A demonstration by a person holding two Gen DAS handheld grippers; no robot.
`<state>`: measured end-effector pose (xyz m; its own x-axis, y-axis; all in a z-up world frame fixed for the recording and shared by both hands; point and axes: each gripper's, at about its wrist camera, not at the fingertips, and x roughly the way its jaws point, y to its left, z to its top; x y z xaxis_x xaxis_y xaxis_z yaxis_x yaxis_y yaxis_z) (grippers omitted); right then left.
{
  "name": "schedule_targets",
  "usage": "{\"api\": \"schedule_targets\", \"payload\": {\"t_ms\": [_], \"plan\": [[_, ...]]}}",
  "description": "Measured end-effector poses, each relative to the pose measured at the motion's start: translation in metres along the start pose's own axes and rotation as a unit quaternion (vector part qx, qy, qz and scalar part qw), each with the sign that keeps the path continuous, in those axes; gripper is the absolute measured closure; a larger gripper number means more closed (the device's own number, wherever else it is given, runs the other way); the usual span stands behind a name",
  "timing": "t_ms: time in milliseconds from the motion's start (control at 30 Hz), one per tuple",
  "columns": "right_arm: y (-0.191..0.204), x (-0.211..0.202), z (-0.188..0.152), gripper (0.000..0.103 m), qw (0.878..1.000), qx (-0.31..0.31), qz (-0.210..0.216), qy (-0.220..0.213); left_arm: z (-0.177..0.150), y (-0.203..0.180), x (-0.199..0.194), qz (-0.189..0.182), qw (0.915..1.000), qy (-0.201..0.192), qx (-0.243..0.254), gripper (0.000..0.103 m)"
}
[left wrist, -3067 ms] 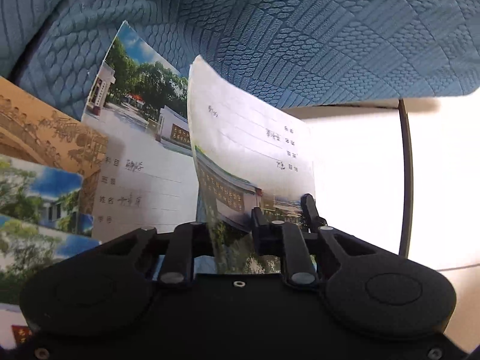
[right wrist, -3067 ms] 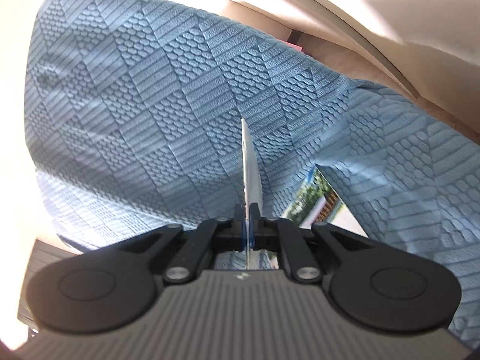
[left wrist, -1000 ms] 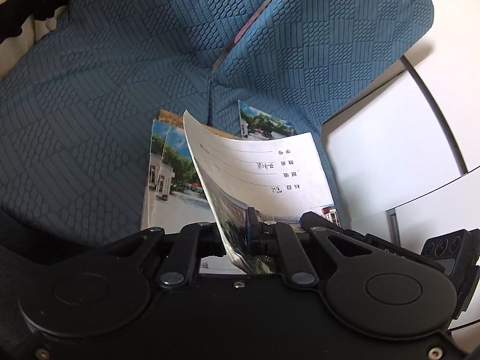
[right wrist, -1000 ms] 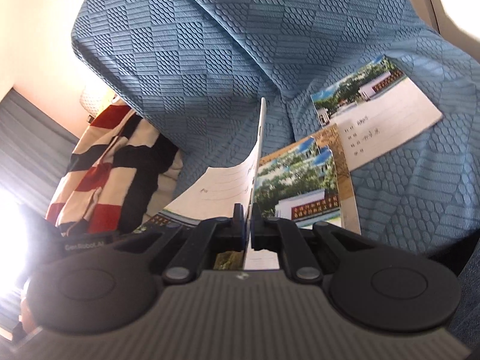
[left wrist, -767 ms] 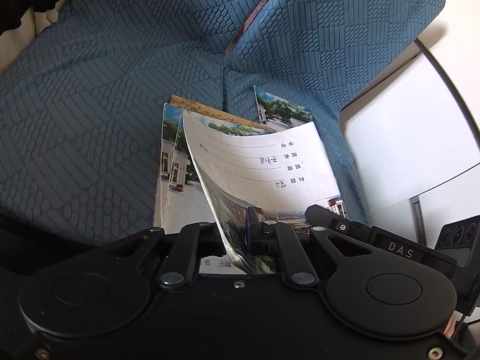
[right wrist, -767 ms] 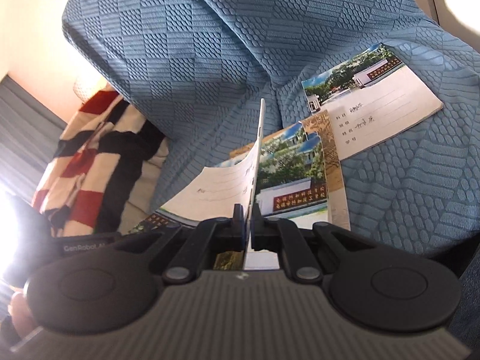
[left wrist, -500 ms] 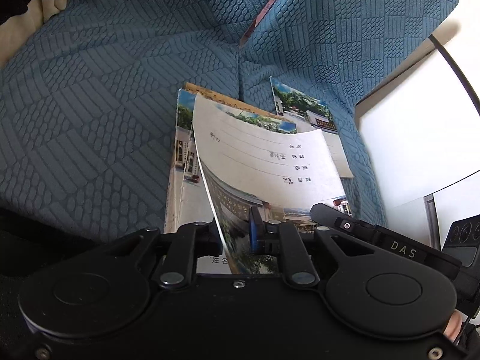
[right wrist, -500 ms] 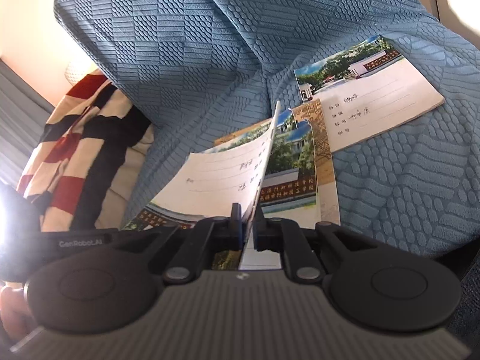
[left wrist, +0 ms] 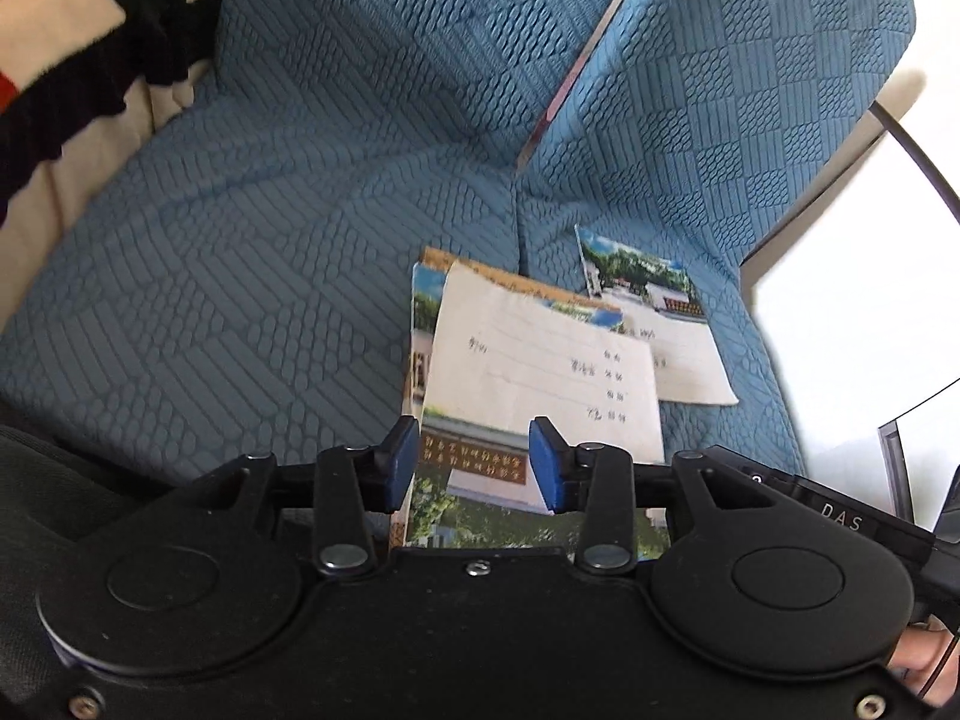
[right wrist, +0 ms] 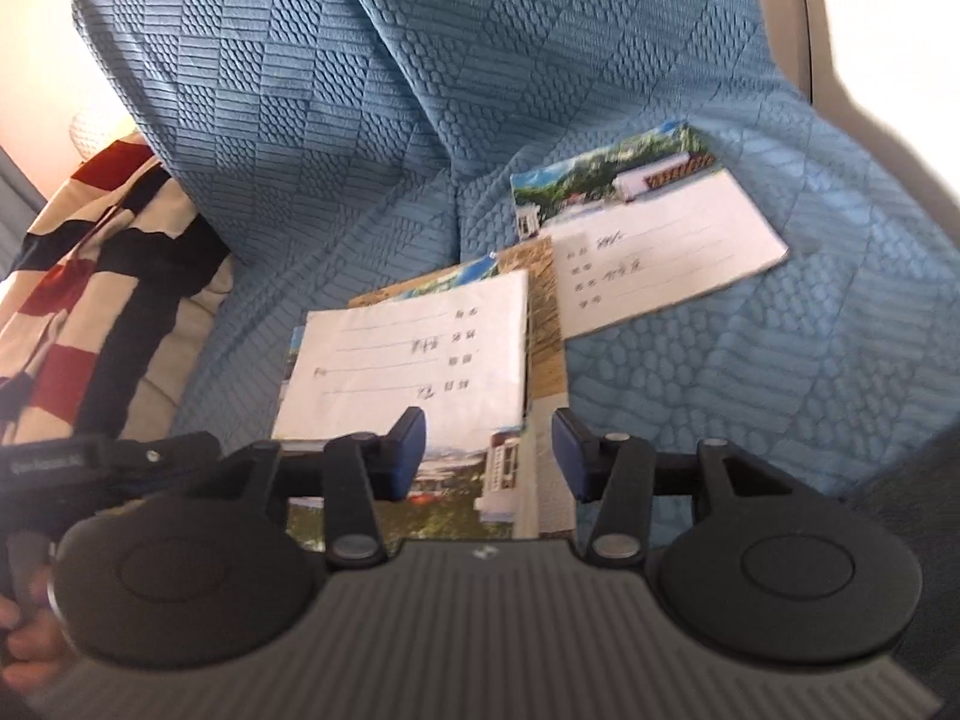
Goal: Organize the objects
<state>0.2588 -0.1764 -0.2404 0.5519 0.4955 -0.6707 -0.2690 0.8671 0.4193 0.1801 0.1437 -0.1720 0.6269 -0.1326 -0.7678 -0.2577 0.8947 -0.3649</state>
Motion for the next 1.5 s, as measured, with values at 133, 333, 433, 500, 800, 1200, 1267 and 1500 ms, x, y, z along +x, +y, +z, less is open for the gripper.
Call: {"api": "schedule_targets", "payload": {"t_ms": [133, 333, 433, 500, 800, 1200, 1267, 1500], "plan": [[-0.006, -0.019, 0.009, 0.054, 0.999, -0.026, -0.025, -0.029, 0.006, -0.02, -0.018, -0.009, 0.9996, -0.025, 0.012, 0.065], [-0.002, -0.064, 0.025, 0.054, 0.993, -0.05, -0.05, -0.094, 0.009, -0.056, -0.041, -0.021, 0.9971, -0.061, 0.042, 0.065], [-0.002, -0.085, 0.03, 0.054, 0.991, -0.043, -0.059, -0.113, 0.011, -0.07, -0.05, -0.03, 0.9958, -0.072, 0.05, 0.065], [-0.001, -0.098, 0.033, 0.054, 0.99, -0.039, -0.061, -0.123, 0.013, -0.077, -0.056, -0.035, 0.995, -0.079, 0.051, 0.065], [0.006, -0.133, 0.033, 0.053, 0.986, -0.035, -0.063, -0.148, 0.009, -0.106, -0.063, -0.062, 0.993, -0.074, 0.067, 0.065], [-0.004, -0.122, 0.026, 0.052, 0.988, -0.025, -0.068, -0.134, 0.007, -0.133, -0.035, -0.076, 0.9931, -0.04, 0.08, 0.066], [-0.012, -0.116, 0.026, 0.052, 0.989, -0.019, -0.074, -0.13, 0.008, -0.136, -0.028, -0.076, 0.9929, -0.034, 0.085, 0.066], [-0.042, -0.085, 0.03, 0.052, 0.988, 0.007, -0.102, -0.117, 0.02, -0.138, 0.016, -0.065, 0.9943, -0.006, 0.085, 0.065]]}}
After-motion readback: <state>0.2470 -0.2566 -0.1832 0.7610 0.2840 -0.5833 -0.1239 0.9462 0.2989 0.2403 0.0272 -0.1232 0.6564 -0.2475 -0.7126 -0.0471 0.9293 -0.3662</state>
